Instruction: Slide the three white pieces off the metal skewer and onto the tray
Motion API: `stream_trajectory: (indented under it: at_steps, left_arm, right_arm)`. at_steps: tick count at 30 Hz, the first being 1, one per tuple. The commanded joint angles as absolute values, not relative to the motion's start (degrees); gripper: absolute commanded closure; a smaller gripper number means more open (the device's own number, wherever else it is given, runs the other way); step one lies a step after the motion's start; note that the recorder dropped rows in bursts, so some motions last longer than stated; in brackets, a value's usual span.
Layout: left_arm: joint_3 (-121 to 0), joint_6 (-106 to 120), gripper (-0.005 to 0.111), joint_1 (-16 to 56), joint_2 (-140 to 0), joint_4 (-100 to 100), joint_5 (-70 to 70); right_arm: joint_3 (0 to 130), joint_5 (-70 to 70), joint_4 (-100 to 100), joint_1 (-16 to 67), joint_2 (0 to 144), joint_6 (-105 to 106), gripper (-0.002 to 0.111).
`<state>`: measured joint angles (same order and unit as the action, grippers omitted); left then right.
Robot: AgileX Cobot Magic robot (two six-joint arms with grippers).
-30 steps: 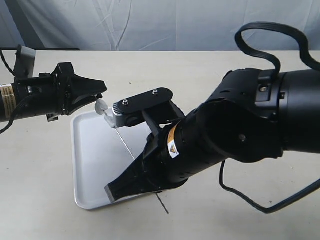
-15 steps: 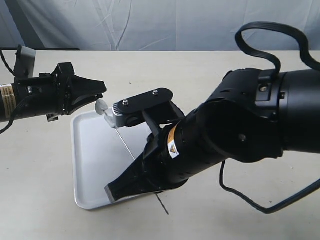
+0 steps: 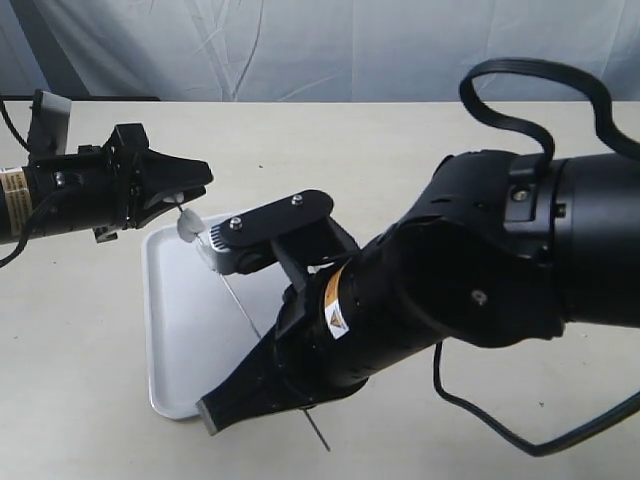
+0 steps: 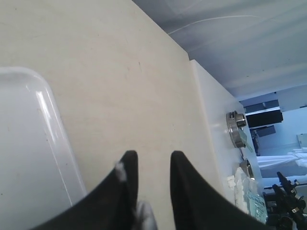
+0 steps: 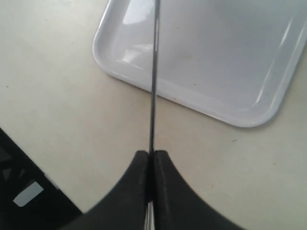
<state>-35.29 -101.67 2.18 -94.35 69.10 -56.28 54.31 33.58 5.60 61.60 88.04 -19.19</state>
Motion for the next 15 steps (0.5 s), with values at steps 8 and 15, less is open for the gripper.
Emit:
stream_trajectory:
  at_steps: [8, 15]
  left_arm:
    - [-35.5, -101.5, 0.084, 2.4, -94.7, 69.2, -57.7]
    - [-35.5, -101.4, 0.089, 2.4, -94.7, 69.2, -58.1]
  right_arm:
    - [54.0, 34.0, 2.9, 62.8, 87.5, -21.7, 0.109]
    - [54.0, 35.1, -2.4, 62.8, 87.5, -25.8, 0.109]
